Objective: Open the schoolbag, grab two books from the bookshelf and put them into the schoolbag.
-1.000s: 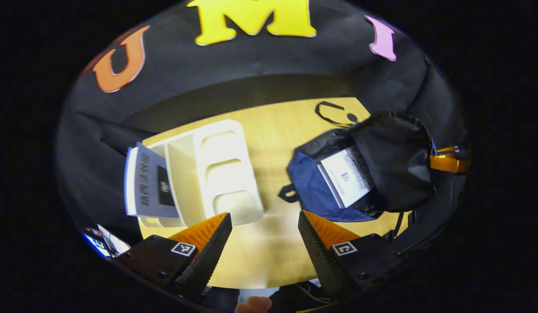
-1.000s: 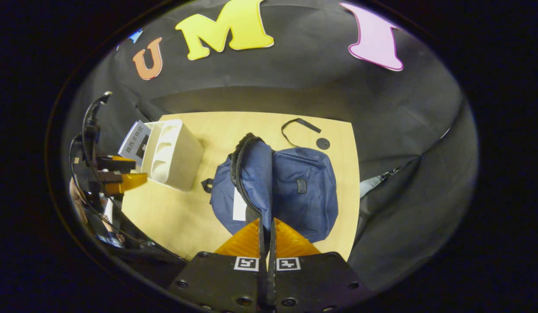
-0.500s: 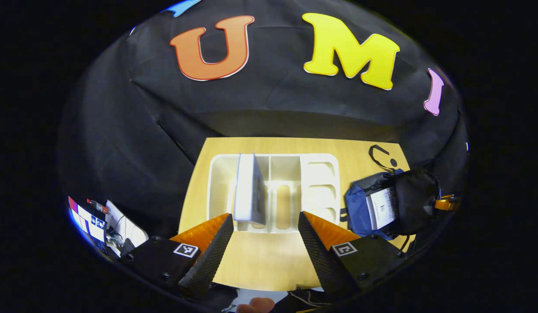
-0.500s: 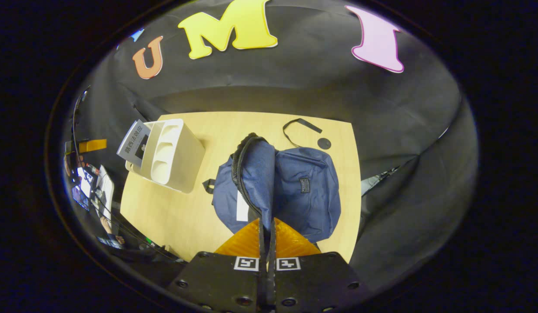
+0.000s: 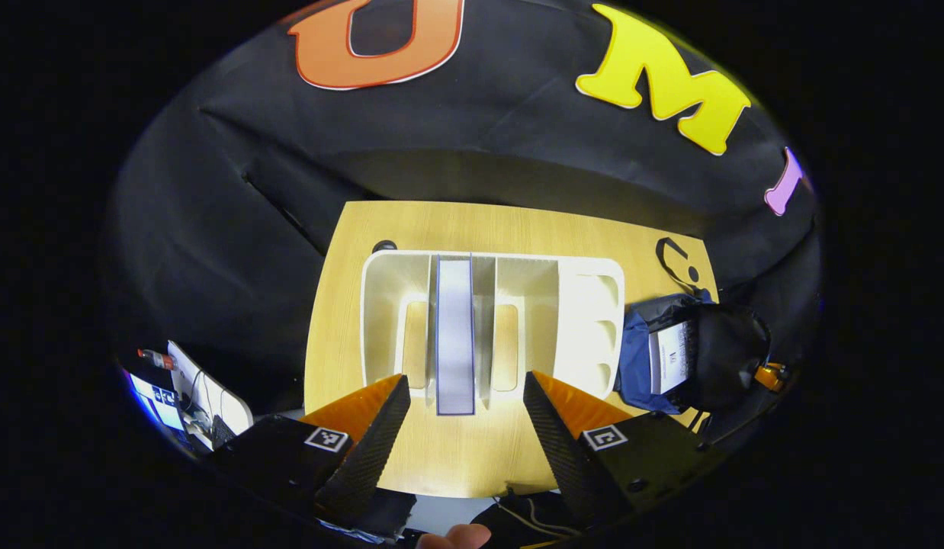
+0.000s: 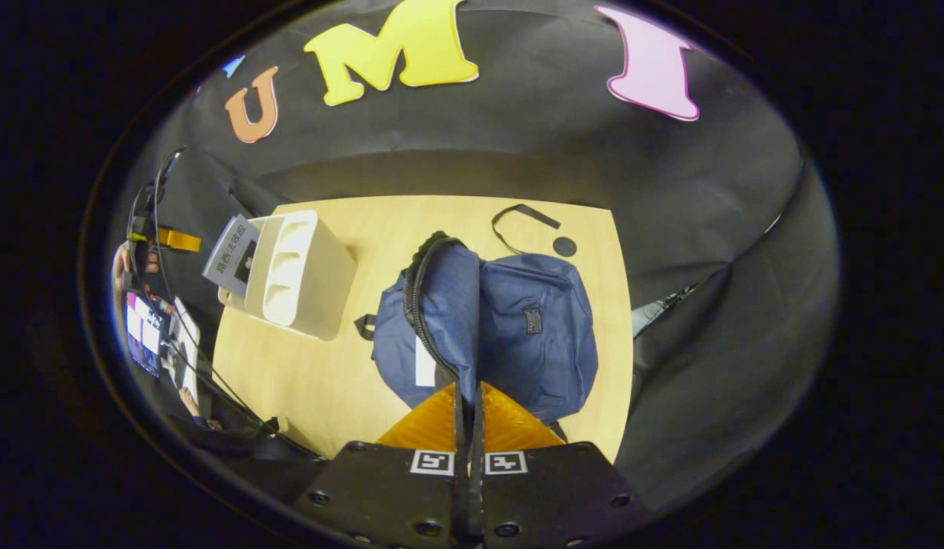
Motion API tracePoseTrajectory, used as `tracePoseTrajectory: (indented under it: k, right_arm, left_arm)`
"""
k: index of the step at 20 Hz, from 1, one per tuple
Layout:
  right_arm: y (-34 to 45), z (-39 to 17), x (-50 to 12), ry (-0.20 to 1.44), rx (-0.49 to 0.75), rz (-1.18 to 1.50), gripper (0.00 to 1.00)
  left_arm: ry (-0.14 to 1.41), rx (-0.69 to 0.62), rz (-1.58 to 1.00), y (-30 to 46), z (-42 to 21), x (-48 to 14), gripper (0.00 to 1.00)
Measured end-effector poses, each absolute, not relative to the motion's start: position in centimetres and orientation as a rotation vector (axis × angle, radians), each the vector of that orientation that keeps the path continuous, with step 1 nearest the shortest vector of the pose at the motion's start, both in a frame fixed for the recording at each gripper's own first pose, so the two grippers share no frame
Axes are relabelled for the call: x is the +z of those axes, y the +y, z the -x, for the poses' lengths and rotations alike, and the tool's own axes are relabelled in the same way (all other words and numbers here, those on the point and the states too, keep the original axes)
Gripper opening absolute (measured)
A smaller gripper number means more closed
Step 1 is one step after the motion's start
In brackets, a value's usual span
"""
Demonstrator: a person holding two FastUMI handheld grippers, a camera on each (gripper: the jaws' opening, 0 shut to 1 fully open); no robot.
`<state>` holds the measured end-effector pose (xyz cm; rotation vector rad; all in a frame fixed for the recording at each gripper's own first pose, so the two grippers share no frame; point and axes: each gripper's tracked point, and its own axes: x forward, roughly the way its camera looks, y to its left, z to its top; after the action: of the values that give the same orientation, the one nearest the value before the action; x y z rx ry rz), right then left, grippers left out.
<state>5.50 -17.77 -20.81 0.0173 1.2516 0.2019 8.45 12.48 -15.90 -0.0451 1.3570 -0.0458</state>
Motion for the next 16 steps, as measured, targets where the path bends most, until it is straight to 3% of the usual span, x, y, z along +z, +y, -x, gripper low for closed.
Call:
tracePoseTrajectory:
  k: [8,9,10,16]
  right_arm:
    - [-18.2,-5.3,-21.0,1.267,0.184,-0.04,0.0]
    - [-18.1,-5.4,-21.1,1.267,0.184,-0.043,0.0]
    - [-18.2,-5.5,-21.1,1.268,0.182,-0.044,0.0]
    - [-18.5,-5.5,-21.2,1.271,0.17,-0.059,0.0]
  left_arm:
    - [1.493,-0.08,0.0,12.6,-9.9,-20.0,0.95]
    - [1.51,-0.083,-0.007,12.7,-10.0,-20.4,1.0]
    - [1.526,-0.085,-0.009,12.6,-10.1,-20.9,0.95]
    - [1.605,-0.08,-0.007,13.2,-9.9,-23.0,0.92]
